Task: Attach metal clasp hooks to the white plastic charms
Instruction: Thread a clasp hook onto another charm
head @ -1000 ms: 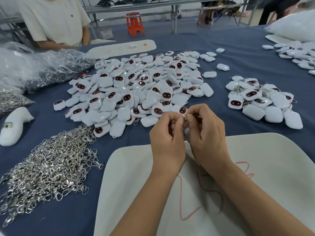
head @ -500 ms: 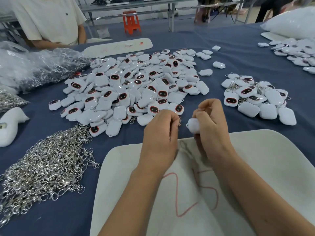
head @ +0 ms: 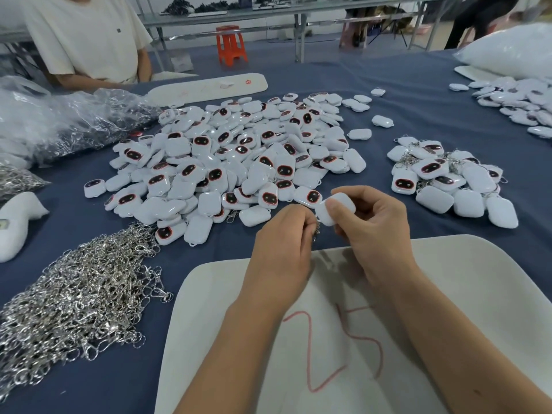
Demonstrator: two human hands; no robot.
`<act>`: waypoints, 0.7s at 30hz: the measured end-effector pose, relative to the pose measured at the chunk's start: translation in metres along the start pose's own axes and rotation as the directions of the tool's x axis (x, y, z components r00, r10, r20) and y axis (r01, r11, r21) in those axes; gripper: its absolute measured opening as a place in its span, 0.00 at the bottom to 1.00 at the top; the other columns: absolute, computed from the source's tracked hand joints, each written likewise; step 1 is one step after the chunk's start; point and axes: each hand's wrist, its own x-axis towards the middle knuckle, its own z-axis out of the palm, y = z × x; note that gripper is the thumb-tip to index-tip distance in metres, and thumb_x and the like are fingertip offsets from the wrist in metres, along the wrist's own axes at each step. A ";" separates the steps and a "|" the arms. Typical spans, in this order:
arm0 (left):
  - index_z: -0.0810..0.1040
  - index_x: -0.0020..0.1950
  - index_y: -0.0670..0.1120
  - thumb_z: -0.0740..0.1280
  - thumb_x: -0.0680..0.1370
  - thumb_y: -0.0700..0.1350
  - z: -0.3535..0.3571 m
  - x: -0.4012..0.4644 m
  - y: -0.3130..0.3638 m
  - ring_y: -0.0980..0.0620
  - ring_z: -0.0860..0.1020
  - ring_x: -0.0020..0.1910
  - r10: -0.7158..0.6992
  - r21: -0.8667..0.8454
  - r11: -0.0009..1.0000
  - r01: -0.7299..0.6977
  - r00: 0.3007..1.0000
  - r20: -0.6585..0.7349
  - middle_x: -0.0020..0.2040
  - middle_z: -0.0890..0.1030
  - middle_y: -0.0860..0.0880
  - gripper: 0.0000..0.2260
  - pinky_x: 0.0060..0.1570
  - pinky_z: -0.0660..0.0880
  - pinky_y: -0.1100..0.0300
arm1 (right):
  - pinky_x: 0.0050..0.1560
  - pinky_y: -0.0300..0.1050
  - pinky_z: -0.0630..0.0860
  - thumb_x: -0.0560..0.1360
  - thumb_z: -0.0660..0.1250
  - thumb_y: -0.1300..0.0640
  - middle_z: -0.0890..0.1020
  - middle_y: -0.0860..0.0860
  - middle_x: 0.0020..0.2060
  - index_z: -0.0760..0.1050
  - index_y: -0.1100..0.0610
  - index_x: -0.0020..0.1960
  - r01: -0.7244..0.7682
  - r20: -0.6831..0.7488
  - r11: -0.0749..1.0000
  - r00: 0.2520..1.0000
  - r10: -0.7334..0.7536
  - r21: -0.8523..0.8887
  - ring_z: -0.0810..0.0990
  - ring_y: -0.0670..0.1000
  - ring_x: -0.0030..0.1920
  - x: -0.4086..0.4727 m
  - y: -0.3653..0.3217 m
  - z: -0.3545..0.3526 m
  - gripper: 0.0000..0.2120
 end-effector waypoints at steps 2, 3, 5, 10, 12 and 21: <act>0.74 0.45 0.44 0.65 0.81 0.36 0.001 0.000 0.000 0.52 0.71 0.40 -0.001 0.013 1.000 0.001 1.000 0.006 0.41 0.76 0.51 0.06 0.42 0.69 0.53 | 0.37 0.34 0.78 0.75 0.77 0.60 0.87 0.47 0.38 0.85 0.53 0.50 0.004 -0.010 1.000 1.000 -0.004 -0.013 0.81 0.42 0.34 0.001 0.001 -0.001 0.05; 0.74 0.45 0.44 0.65 0.81 0.36 0.001 0.000 0.001 0.52 0.71 0.40 -0.006 0.017 1.000 0.006 1.000 0.008 0.41 0.76 0.51 0.06 0.41 0.69 0.53 | 0.37 0.34 0.78 0.75 0.78 0.59 0.87 0.48 0.38 0.85 0.52 0.49 0.007 -0.016 1.000 1.000 -0.007 -0.019 0.81 0.42 0.34 0.001 0.001 -0.002 0.05; 0.74 0.45 0.45 0.64 0.81 0.36 0.002 -0.001 0.002 0.52 0.71 0.40 -0.010 0.021 1.000 0.010 1.000 0.013 0.41 0.77 0.51 0.06 0.42 0.70 0.53 | 0.38 0.35 0.79 0.74 0.78 0.59 0.87 0.47 0.39 0.85 0.51 0.49 0.019 -0.024 0.999 1.000 -0.020 -0.038 0.81 0.42 0.36 0.002 0.004 -0.002 0.05; 0.74 0.46 0.46 0.64 0.82 0.37 0.002 -0.002 0.001 0.54 0.71 0.41 -0.024 0.025 0.999 0.023 0.999 0.033 0.42 0.77 0.52 0.06 0.42 0.69 0.54 | 0.43 0.43 0.83 0.74 0.78 0.56 0.87 0.45 0.39 0.84 0.47 0.46 0.048 -0.022 0.990 0.998 -0.051 -0.134 0.82 0.42 0.37 0.002 0.008 -0.004 0.05; 0.73 0.46 0.47 0.63 0.82 0.38 0.003 -0.002 0.001 0.54 0.71 0.41 -0.048 0.035 0.998 0.047 0.998 0.047 0.42 0.77 0.52 0.07 0.42 0.69 0.54 | 0.43 0.48 0.84 0.74 0.78 0.56 0.86 0.45 0.38 0.83 0.48 0.45 0.058 -0.024 0.983 0.998 -0.063 -0.177 0.82 0.44 0.37 0.003 0.009 -0.003 0.05; 0.72 0.45 0.48 0.61 0.81 0.36 0.005 -0.001 0.005 0.49 0.73 0.43 -0.135 0.108 0.986 0.128 0.989 0.066 0.44 0.77 0.50 0.08 0.45 0.71 0.48 | 0.40 0.30 0.75 0.76 0.75 0.57 0.84 0.40 0.36 0.81 0.51 0.47 0.221 0.024 0.913 0.974 -0.227 -0.341 0.83 0.43 0.39 -0.002 0.006 0.002 0.03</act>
